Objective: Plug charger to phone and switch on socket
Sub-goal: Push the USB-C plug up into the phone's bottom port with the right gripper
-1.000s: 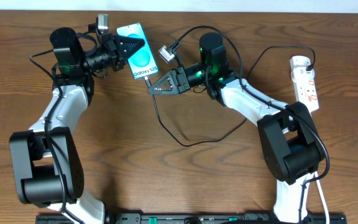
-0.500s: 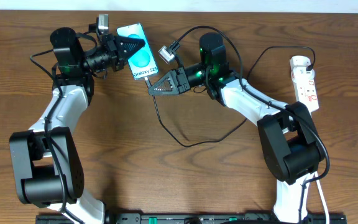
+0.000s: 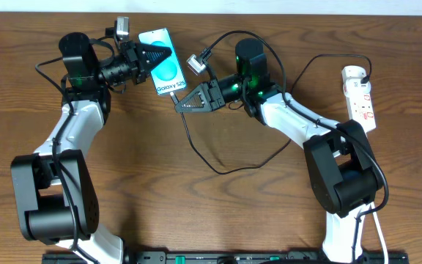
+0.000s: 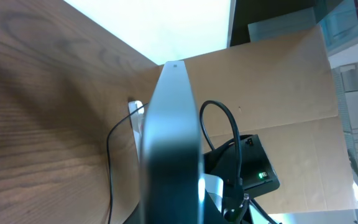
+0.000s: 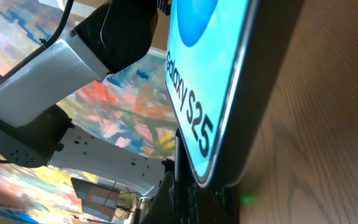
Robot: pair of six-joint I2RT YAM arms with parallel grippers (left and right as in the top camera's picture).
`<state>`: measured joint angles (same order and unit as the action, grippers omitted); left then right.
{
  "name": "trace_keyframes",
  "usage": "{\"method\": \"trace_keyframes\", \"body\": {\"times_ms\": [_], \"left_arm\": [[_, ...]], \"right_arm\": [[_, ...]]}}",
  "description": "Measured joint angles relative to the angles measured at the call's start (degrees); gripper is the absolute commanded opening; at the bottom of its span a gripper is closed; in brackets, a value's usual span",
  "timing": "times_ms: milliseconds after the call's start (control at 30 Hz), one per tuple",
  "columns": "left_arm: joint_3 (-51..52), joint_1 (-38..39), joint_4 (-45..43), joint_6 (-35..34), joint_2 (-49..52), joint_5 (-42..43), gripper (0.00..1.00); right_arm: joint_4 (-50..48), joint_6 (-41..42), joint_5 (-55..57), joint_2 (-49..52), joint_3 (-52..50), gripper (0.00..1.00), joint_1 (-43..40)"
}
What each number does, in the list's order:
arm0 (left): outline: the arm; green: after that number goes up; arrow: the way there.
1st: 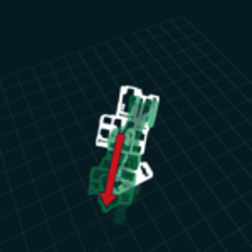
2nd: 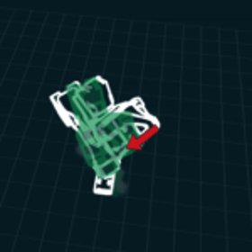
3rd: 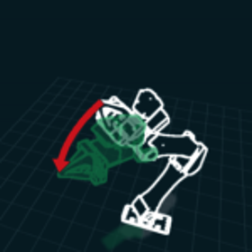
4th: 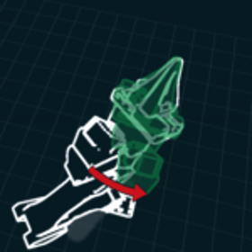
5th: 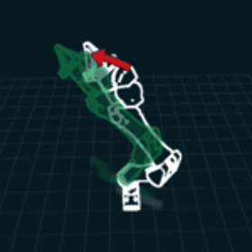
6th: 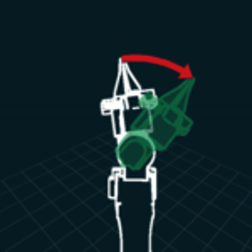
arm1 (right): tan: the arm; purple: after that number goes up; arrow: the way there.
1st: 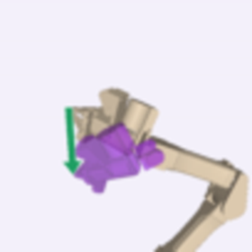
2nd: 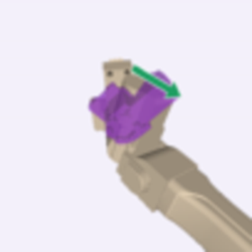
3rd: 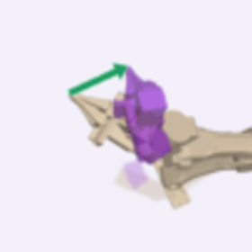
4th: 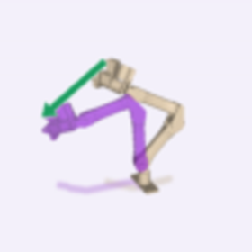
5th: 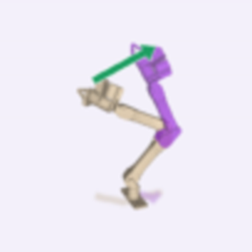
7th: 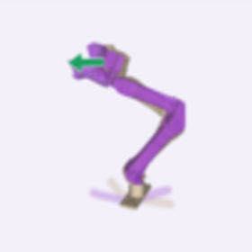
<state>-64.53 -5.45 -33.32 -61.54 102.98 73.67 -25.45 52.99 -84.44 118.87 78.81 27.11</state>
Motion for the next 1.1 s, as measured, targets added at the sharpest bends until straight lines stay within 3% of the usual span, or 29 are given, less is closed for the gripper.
{"method": "trace_keyframes", "body": {"times_ms": [1100], "left_arm": [[0.0,-0.1,-3.9,-4.2,0.0,-0.7,0.07]], "right_arm": [[-0.5,1.0,1.4,0.0,0.0,0.01,-1.0]]}}
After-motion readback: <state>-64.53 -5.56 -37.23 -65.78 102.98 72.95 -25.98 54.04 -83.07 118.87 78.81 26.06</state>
